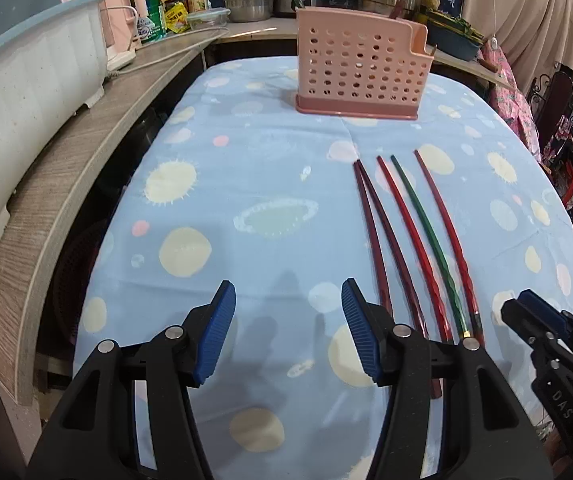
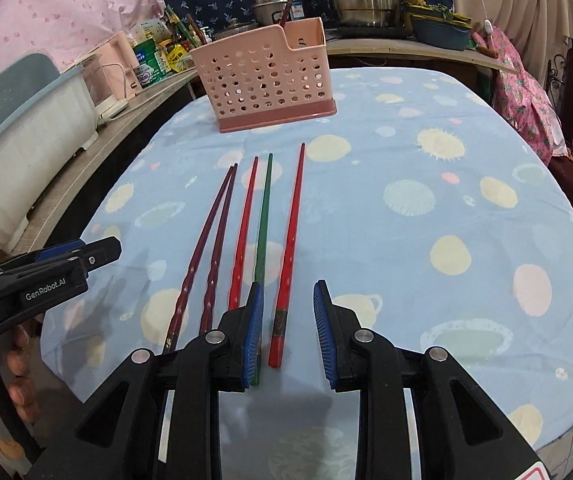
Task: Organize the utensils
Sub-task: 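Move both open tools back down to the remaining chopsticks, then grasp a dark red chopstick with the left tool while the right grasps a red one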
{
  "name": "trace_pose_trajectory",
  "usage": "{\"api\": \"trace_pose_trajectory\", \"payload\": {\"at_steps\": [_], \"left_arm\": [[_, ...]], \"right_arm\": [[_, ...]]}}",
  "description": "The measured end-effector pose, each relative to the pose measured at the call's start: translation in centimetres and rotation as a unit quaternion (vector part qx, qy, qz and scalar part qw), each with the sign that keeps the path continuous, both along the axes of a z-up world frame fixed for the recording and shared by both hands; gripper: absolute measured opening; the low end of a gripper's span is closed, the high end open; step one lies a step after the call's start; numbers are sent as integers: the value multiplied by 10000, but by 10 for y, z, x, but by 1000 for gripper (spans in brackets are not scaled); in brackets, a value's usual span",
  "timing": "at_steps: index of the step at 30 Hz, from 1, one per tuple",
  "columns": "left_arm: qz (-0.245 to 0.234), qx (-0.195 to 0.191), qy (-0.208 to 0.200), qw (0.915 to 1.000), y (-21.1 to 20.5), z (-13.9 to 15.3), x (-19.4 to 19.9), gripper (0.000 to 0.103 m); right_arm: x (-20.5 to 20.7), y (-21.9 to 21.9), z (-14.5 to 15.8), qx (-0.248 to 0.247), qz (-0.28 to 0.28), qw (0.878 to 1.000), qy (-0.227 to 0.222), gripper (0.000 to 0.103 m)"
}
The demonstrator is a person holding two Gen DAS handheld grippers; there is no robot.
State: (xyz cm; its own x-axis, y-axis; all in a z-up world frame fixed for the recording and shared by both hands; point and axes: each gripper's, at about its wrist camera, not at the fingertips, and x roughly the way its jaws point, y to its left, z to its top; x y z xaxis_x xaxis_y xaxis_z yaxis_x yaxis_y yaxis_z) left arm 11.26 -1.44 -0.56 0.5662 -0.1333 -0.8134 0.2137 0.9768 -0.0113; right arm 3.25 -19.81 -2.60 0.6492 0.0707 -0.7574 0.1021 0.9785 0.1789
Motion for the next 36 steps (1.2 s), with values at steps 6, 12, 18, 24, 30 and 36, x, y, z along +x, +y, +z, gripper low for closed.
{"api": "trace_pose_trajectory", "payload": {"at_steps": [6, 12, 18, 24, 30, 36], "left_arm": [[-120, 42, 97, 9999, -7, -10, -9, 52], [-231, 23, 187, 9996, -12, -17, -16, 53], [-329, -57, 286, 9990, -17, -23, -24, 53], [-513, -77, 357, 9980, -27, -28, -33, 62], [-621, -174, 600, 9961, -32, -38, -36, 62], [-719, 30, 573, 9958, -38, -45, -41, 63]], "right_arm": [[0, 5, -14, -27, -16, 9999, 111, 14], [0, 6, -20, 15, -4, 9998, 182, 12], [-3, 10, -27, -71, 63, 9996, 257, 9], [-9, 6, -28, -32, 2, 9997, 251, 7], [-16, 2, -28, 3, -44, 9997, 248, 7], [-17, 2, -28, -1, -56, 9997, 250, 7]]}}
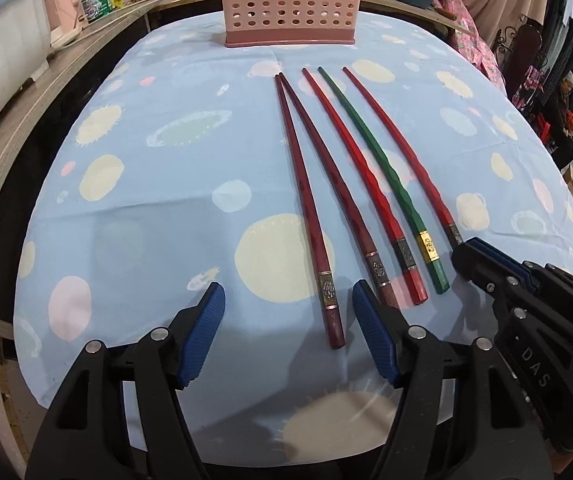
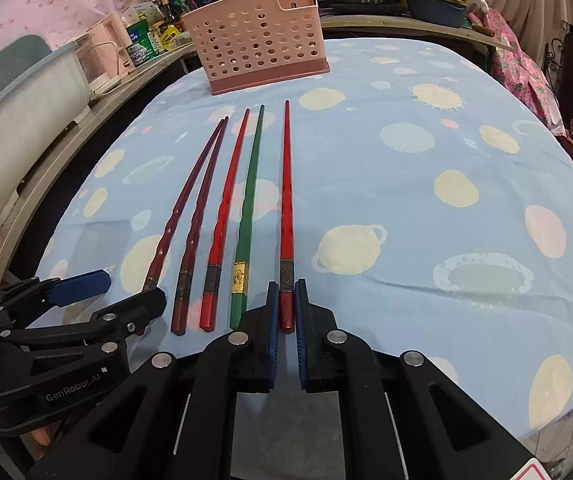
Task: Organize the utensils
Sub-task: 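Grasp a dark red chopstick with the left tool while the right grasps a red one, then lift both held chopsticks and lower them into the pink basket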
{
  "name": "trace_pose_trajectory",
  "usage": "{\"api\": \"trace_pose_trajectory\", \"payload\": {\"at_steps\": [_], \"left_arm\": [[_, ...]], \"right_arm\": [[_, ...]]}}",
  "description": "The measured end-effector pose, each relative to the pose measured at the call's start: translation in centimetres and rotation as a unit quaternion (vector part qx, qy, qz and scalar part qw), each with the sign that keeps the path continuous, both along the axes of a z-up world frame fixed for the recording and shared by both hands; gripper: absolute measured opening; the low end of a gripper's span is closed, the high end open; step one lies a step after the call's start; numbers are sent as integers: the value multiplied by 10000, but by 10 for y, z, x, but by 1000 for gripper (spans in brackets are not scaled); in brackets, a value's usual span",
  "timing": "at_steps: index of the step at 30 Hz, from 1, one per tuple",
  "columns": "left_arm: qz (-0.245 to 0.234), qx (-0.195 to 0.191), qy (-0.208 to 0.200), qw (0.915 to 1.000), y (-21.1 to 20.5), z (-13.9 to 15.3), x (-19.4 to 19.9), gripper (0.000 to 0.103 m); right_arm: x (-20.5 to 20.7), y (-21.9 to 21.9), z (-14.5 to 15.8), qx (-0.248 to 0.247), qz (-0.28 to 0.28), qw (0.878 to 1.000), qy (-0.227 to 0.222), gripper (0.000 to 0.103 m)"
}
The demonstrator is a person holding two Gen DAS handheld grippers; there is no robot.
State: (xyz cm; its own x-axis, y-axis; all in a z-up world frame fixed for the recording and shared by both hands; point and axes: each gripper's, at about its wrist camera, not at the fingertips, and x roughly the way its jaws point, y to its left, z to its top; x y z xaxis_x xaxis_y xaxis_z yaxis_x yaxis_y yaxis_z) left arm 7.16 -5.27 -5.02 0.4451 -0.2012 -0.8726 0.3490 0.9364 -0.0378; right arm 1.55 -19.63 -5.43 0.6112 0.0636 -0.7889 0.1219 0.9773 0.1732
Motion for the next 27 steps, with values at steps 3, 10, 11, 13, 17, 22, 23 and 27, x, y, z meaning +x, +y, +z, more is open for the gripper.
{"api": "trace_pose_trajectory", "payload": {"at_steps": [3, 10, 11, 13, 17, 22, 23, 27], "left_arm": [[3, 15, -10, 10000, 0, 0, 0, 62], [51, 69, -67, 9999, 2, 1, 0, 49], [51, 66, -73, 9999, 2, 1, 0, 45], [63, 64, -74, 9999, 2, 1, 1, 39], [49, 42, -66, 10000, 3, 3, 2, 14], [-69, -51, -9, 10000, 4, 3, 3, 7], [-91, -81, 16, 9999, 4, 3, 3, 7], [-77, -189, 33, 9998, 9, 11, 5, 7]], "right_arm": [[0, 0, 0, 2, 2, 10000, 0, 7], [0, 0, 0, -1, 5, 10000, 0, 7], [0, 0, 0, -4, 5, 10000, -1, 7], [-1, 0, 0, -4, 5, 10000, -1, 7], [-1, 0, 0, -2, 8, 10000, 0, 7], [-1, 0, 0, -13, 11, 10000, 5, 7], [-1, 0, 0, -24, 12, 10000, 10, 7], [-5, -2, 5, -55, -13, 10000, -9, 7]]}}
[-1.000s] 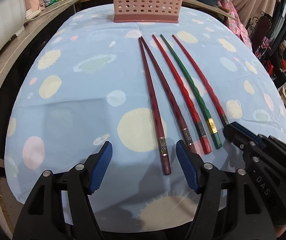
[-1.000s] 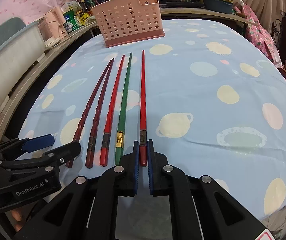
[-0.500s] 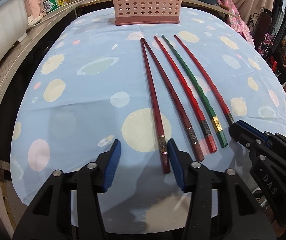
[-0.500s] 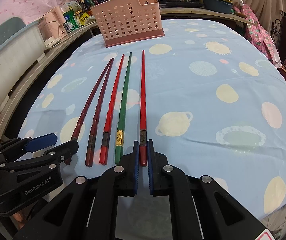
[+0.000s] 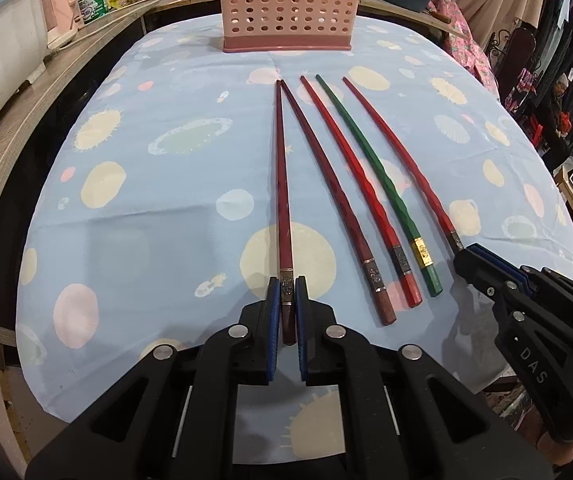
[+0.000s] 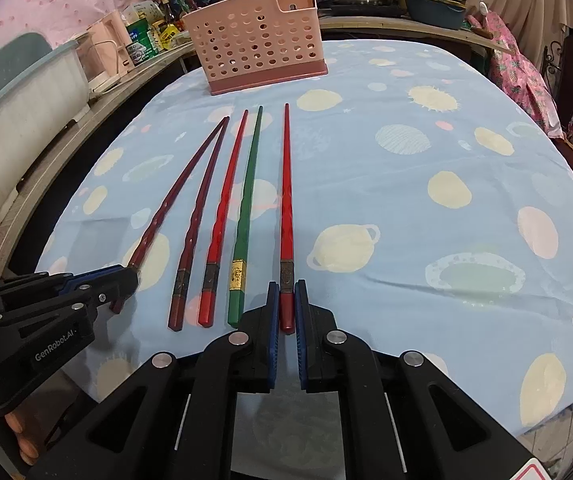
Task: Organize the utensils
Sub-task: 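Lift both held chopsticks and lower them into the pink basket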
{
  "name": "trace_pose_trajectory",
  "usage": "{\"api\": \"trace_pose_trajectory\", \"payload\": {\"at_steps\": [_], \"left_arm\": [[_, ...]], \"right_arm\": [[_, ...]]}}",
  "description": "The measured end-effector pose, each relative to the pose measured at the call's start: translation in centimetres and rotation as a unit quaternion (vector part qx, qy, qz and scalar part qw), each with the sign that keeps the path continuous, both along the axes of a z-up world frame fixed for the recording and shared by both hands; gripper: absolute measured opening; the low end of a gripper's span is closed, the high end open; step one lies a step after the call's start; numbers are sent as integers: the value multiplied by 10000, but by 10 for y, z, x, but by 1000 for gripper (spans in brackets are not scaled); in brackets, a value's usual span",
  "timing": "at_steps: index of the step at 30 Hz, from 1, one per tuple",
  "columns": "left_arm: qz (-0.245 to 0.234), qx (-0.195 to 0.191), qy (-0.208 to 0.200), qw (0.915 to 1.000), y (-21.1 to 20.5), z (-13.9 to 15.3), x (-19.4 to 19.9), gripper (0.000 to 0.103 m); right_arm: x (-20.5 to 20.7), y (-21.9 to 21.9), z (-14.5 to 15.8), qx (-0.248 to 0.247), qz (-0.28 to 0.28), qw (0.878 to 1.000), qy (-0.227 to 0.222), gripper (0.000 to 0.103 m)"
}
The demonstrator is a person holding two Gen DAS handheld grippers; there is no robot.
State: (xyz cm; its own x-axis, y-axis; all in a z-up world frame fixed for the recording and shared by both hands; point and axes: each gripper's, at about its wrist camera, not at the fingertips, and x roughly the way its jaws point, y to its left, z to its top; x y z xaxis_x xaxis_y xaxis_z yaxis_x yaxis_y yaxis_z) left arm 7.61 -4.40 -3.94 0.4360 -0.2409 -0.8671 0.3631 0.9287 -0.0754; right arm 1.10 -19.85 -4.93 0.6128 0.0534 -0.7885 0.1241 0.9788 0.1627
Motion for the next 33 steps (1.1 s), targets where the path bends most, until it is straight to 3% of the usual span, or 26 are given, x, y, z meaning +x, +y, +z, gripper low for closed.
{"api": "trace_pose_trajectory", "payload": {"at_steps": [6, 16, 23, 33], "left_arm": [[184, -176, -156, 9996, 12, 27, 5, 7], [439, -601, -710, 9947, 26, 99, 27, 7], [472, -839, -1014, 9902, 23, 146, 62, 7], [492, -1051, -1451, 9826, 13, 202, 120, 7]], "right_arm": [[-2, -7, 28, 13, -65, 9997, -254, 7], [13, -32, 113, 98, -269, 9926, -1181, 7], [44, -49, 162, 188, -336, 9846, -1705, 7], [95, -58, 208, 358, -299, 9756, -2145, 7]]}}
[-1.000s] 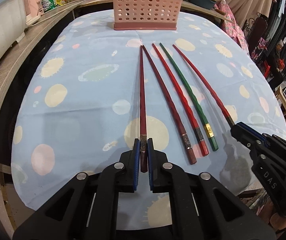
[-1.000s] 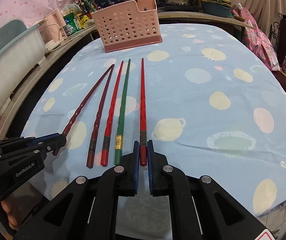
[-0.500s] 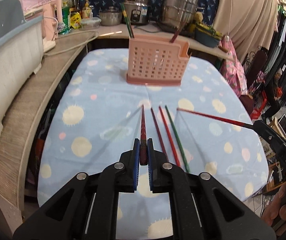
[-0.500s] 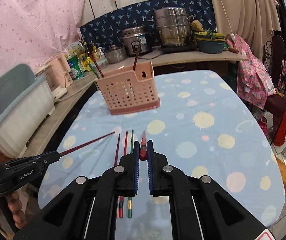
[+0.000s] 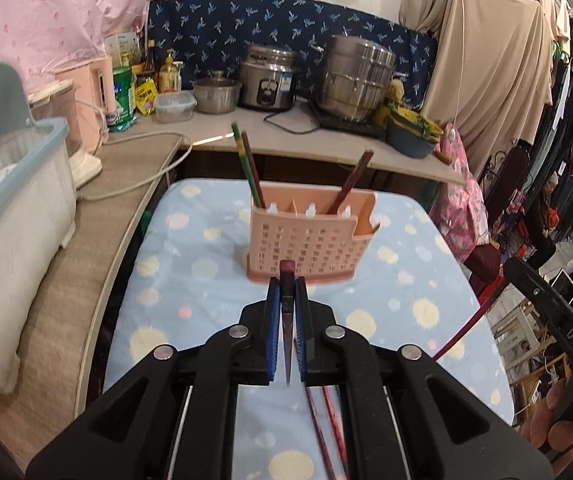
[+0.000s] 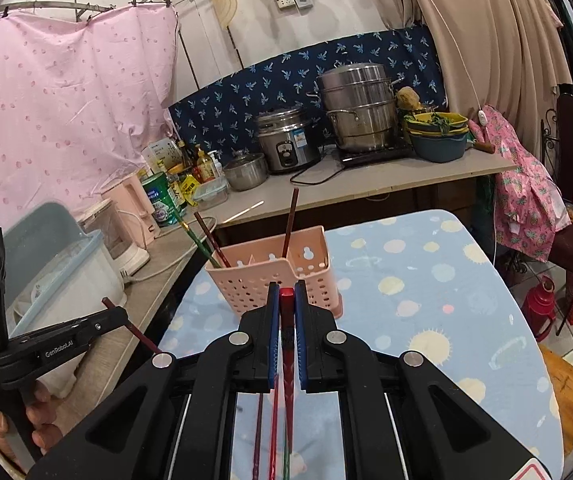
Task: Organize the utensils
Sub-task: 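Lift both held chopsticks and lower them into the pink basket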
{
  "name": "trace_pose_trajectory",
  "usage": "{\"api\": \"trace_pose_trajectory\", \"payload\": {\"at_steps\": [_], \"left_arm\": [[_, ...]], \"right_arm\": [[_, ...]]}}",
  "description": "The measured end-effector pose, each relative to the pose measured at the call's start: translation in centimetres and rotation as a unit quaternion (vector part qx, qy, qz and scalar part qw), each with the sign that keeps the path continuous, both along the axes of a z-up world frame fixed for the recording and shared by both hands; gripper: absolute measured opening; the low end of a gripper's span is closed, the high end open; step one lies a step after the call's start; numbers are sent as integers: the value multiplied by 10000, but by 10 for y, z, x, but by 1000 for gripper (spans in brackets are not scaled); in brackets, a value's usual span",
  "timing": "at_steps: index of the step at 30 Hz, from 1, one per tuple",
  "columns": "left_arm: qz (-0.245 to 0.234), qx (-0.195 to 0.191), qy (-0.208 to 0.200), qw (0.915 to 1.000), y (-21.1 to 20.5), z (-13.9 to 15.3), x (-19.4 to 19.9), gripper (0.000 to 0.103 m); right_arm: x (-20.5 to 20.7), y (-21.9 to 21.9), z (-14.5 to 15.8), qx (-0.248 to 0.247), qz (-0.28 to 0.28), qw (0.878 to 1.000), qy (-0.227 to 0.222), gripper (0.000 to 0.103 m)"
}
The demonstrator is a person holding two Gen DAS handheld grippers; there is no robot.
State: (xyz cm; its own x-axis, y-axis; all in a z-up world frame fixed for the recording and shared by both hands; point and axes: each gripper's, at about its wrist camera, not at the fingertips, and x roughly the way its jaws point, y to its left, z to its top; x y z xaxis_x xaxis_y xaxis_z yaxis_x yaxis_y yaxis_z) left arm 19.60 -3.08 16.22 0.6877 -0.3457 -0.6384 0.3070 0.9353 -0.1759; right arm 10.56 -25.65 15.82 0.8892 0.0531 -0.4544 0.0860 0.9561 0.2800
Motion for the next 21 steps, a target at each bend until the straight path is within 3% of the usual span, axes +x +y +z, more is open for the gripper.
{"api": "trace_pose_trajectory", "payload": {"at_steps": [14, 21], "left_arm": [[265, -431, -962, 9941, -10, 93, 65, 7], [406, -538, -1285, 9894, -16, 114, 104, 7]], "right_arm": [[74, -8, 93, 101, -53, 9941, -1078, 7], [120, -10, 118, 47, -139, 9904, -1374, 7]]}}
